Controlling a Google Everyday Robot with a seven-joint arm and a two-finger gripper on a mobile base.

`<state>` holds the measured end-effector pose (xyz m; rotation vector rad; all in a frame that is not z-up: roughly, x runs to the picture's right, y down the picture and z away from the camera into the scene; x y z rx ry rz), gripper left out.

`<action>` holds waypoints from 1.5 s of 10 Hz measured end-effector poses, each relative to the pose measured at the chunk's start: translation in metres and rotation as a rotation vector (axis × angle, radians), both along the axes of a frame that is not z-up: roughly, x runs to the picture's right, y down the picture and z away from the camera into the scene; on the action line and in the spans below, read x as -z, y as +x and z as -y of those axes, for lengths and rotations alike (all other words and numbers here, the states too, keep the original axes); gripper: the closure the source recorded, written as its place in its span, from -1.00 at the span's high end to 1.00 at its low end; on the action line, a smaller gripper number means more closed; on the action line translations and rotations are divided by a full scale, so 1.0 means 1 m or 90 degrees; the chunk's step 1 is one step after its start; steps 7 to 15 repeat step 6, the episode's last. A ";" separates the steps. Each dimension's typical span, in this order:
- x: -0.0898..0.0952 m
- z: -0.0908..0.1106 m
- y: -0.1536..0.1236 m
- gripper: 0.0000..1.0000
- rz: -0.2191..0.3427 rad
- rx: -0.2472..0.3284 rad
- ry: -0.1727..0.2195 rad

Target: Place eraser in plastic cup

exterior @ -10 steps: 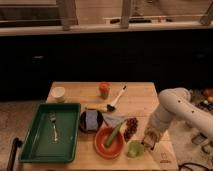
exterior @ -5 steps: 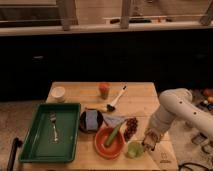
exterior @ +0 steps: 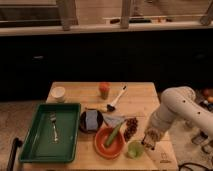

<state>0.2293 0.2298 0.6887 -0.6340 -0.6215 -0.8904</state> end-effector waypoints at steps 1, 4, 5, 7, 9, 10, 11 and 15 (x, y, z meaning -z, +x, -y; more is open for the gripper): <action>0.005 -0.001 -0.004 -1.00 0.011 0.009 0.002; 0.022 -0.010 -0.030 -1.00 0.046 0.049 0.008; 0.026 -0.015 -0.041 -1.00 0.056 0.065 0.007; 0.027 -0.017 -0.050 -1.00 0.062 0.078 0.006; 0.027 -0.017 -0.050 -1.00 0.062 0.078 0.006; 0.027 -0.017 -0.050 -1.00 0.062 0.078 0.006; 0.027 -0.017 -0.050 -1.00 0.062 0.078 0.006; 0.027 -0.017 -0.050 -1.00 0.062 0.078 0.006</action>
